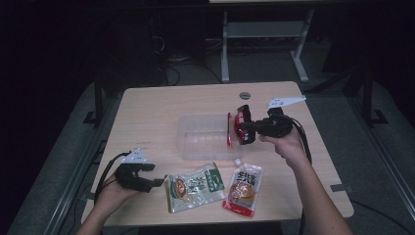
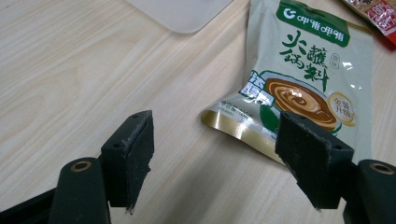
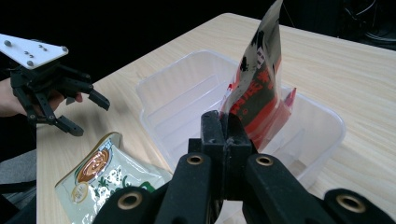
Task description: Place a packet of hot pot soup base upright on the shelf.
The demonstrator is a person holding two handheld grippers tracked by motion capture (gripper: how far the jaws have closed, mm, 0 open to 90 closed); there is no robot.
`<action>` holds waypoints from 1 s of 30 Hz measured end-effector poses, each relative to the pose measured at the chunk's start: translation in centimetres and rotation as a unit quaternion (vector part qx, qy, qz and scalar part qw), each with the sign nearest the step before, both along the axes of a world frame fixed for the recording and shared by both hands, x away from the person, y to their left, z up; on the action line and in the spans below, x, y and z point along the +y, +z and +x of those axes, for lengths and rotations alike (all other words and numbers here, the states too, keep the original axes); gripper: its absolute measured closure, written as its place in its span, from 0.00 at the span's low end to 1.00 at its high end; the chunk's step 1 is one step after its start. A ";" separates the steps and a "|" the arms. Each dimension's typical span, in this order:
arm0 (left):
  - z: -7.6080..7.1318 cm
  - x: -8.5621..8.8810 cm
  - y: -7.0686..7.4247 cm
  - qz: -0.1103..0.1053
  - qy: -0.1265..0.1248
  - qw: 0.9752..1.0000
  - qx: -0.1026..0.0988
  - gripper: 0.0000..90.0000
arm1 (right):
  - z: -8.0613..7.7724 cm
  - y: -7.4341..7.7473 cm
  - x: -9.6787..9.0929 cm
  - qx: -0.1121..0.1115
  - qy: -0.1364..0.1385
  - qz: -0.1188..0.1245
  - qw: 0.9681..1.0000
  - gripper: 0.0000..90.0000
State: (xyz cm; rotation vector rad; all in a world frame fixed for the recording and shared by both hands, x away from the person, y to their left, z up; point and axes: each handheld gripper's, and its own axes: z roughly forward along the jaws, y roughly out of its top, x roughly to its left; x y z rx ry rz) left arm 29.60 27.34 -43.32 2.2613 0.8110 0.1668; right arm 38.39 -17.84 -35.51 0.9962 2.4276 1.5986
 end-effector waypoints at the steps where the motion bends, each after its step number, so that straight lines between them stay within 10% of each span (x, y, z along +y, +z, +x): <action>1: 0.1 0.0 0.0 0.002 -0.004 1.000 -0.004 0.31 | 0.0 0.0 0.1 0.000 0.000 -0.002 1.000 1.00; 23: -0.1 -0.3 -0.1 0.002 -0.009 1.000 -0.002 0.31 | 2.0 -2.0 2.7 0.028 -0.013 -0.029 0.999 0.98; 30: -0.1 -0.3 -0.1 0.002 -0.010 1.000 -0.003 0.31 | 2.1 -2.0 2.7 0.027 -0.019 -0.026 0.999 0.80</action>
